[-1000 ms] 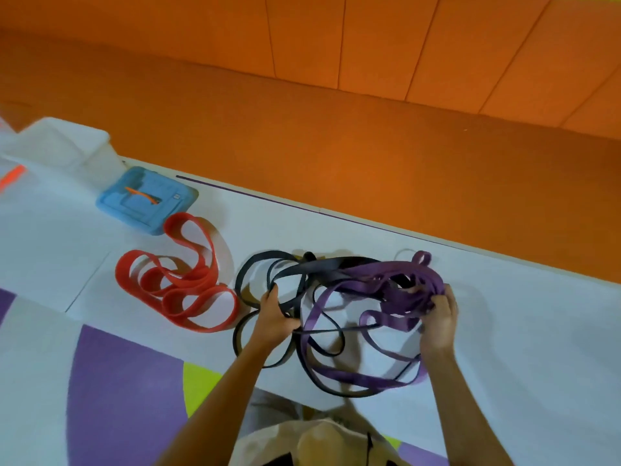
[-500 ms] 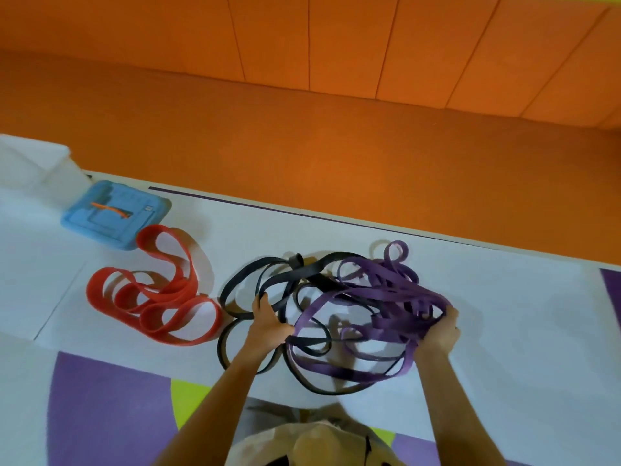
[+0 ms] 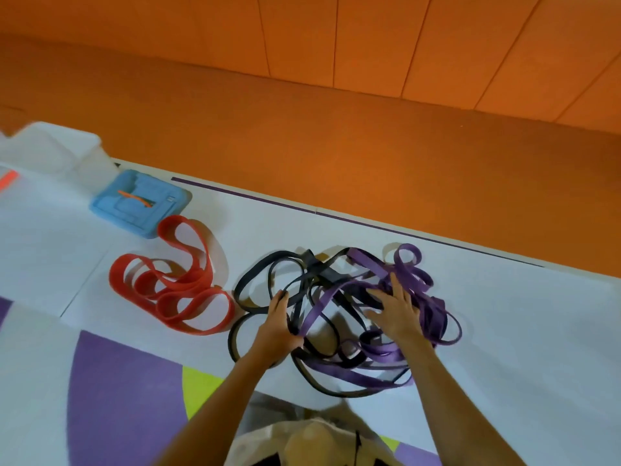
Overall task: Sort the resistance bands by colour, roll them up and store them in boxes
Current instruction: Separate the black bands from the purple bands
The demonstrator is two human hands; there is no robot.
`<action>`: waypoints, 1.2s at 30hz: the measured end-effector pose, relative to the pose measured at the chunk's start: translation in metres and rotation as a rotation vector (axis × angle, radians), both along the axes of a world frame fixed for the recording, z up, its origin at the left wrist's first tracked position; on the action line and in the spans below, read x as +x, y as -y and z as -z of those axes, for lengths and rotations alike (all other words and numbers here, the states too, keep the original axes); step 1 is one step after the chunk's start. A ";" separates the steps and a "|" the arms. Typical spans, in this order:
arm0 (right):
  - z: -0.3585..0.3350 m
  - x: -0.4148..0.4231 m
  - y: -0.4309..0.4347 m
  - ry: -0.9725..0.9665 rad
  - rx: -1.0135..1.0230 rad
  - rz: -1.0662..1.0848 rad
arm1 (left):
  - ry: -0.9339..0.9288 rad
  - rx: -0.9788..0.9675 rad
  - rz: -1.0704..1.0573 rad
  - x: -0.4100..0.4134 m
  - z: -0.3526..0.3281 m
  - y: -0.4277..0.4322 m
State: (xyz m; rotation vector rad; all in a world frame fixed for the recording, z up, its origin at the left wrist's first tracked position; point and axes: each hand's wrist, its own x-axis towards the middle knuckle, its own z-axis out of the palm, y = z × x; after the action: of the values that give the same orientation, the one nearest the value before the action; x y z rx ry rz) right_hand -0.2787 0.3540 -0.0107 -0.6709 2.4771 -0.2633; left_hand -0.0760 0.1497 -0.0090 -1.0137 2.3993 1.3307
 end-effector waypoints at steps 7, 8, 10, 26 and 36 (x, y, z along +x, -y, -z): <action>0.001 -0.003 -0.013 -0.116 -0.088 0.231 | 0.161 0.031 0.190 0.004 0.003 0.020; 0.000 -0.003 -0.017 -0.130 -0.131 0.311 | 0.194 0.045 0.222 0.005 0.006 0.021; -0.002 -0.004 -0.026 -0.191 -0.220 0.490 | 0.227 0.050 0.271 0.009 0.012 0.021; 0.005 0.042 -0.017 -0.276 -0.356 -0.042 | 0.108 0.027 0.246 0.016 0.025 0.010; 0.016 0.062 0.012 0.071 -0.111 -0.050 | 0.113 0.050 0.333 0.020 0.019 0.005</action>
State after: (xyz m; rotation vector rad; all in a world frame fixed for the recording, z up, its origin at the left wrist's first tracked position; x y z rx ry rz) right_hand -0.2163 0.3420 -0.0265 -0.7556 2.3878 -0.4015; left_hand -0.0557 0.1449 -0.0275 -0.6220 2.3110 1.1746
